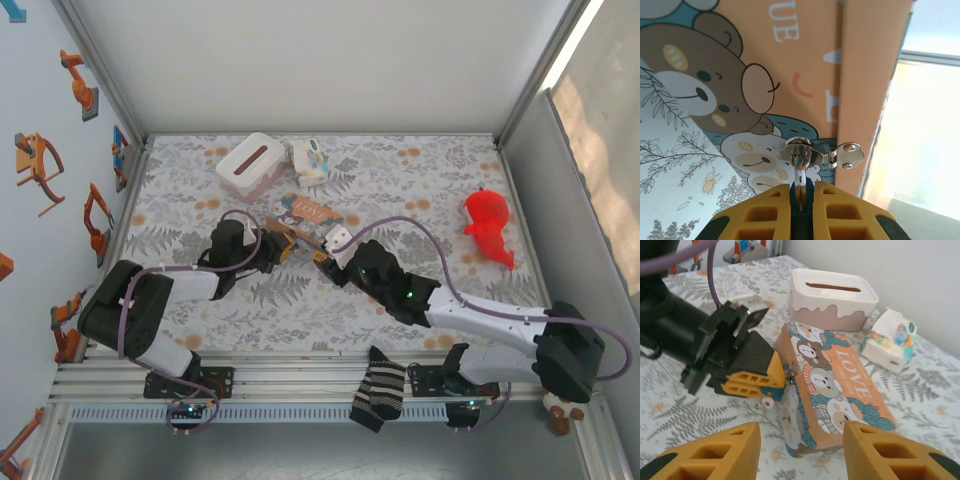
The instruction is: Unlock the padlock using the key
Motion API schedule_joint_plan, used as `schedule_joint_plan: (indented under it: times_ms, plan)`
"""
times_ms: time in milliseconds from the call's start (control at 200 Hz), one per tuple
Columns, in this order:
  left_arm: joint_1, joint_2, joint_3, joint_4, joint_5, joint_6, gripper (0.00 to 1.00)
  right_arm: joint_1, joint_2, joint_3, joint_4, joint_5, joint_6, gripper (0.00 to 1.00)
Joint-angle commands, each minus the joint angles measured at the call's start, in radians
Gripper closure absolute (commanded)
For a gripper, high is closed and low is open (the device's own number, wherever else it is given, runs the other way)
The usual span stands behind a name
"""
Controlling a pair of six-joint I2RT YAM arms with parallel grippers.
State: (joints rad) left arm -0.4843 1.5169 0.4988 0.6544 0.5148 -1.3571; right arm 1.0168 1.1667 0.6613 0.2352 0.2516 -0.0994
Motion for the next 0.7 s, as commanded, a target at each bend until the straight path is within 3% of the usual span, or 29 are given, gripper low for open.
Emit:
schedule_joint_plan:
  times_ms: [0, 85, 215, 696]
  plan:
    - [-0.013, -0.069, 0.061, -0.228, -0.034, 0.113, 1.00, 0.032, -0.042, 0.004, -0.096, 0.071, -0.285, 0.55]
    - [-0.020, -0.108, 0.087, -0.337, -0.071, 0.152, 1.00, 0.058, -0.059, -0.043, -0.067, 0.078, -0.452, 0.52]
    - [-0.022, -0.129, 0.094, -0.355, -0.073, 0.144, 1.00, 0.071, -0.059, -0.088, -0.014, 0.089, -0.589, 0.45]
    - [-0.039, -0.104, 0.130, -0.381, -0.065, 0.072, 1.00, 0.096, 0.133, -0.037, 0.107, 0.073, -0.638, 0.43]
